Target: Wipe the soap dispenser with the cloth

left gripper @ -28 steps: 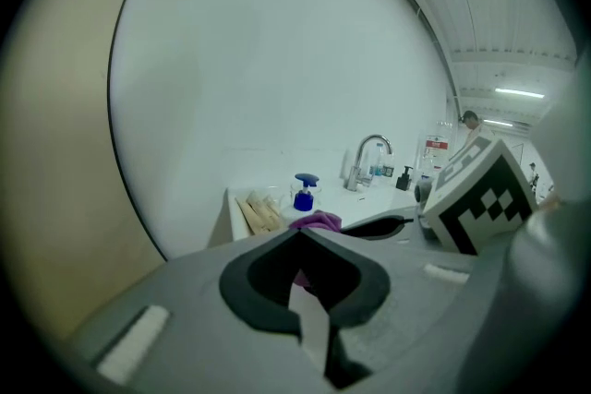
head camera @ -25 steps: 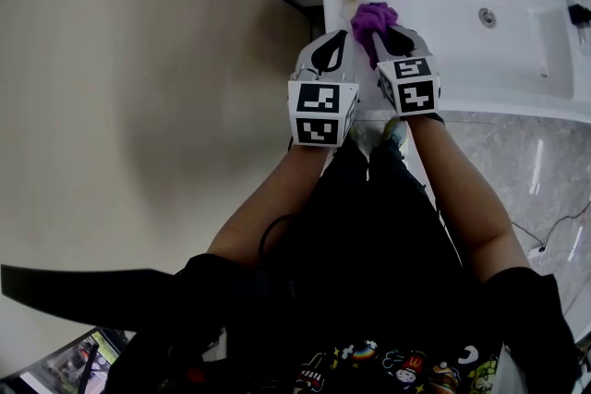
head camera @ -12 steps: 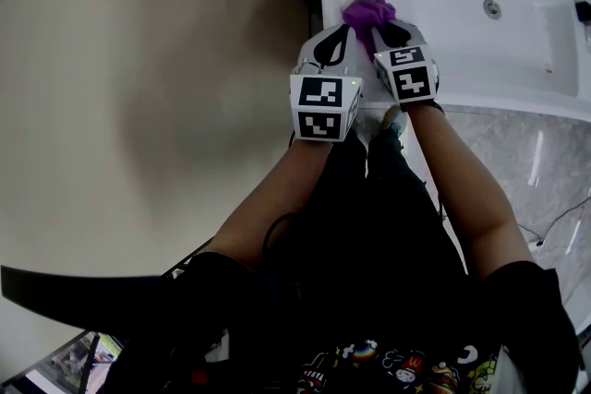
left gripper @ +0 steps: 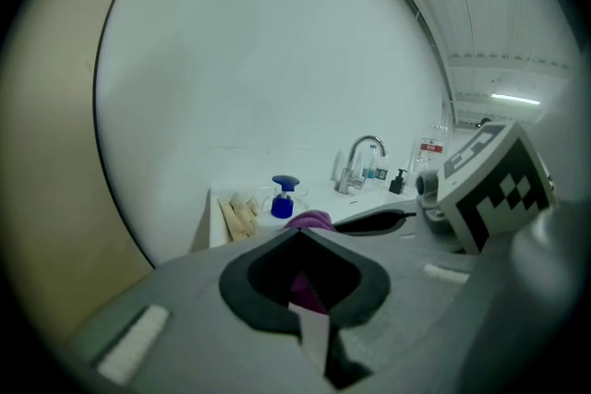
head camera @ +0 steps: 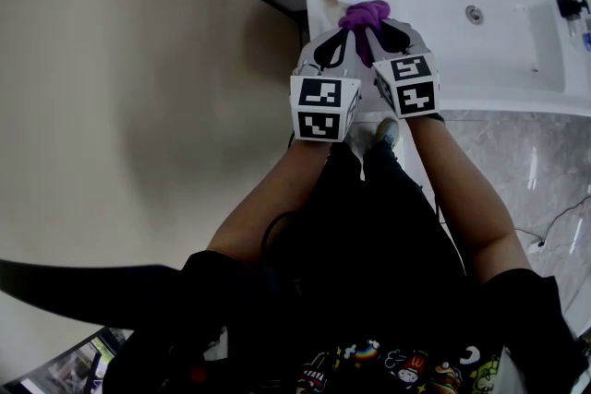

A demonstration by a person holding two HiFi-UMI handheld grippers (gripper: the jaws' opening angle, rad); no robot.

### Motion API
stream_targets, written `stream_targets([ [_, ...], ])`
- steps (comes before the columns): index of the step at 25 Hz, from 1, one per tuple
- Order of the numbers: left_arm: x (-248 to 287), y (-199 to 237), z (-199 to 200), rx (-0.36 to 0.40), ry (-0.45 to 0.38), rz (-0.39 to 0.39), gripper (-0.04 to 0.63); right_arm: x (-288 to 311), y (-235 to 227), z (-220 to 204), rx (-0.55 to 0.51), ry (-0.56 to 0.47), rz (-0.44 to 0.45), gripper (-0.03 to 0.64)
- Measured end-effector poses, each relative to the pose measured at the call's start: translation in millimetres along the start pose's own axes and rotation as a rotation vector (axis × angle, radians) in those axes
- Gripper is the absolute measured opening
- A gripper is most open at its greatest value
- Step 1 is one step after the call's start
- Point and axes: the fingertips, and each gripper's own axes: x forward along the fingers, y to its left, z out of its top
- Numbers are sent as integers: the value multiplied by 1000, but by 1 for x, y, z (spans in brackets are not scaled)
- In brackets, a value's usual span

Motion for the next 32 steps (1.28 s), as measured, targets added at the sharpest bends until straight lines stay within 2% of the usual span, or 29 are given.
stream_targets([
  [7, 3, -18, 8, 11, 11, 15, 0, -28, -22, 49, -45, -117, 1, 87],
  [12, 6, -24, 11, 8, 2, 44, 0, -28, -38, 57, -69, -142, 7, 87],
  [23, 16, -31, -1, -26, 38, 137, 0, 3, -71, 5, -76, -34, 56, 87],
  [32, 20, -34, -21, -52, 86, 187, 0, 26, -66, -36, -93, 48, 133, 87],
])
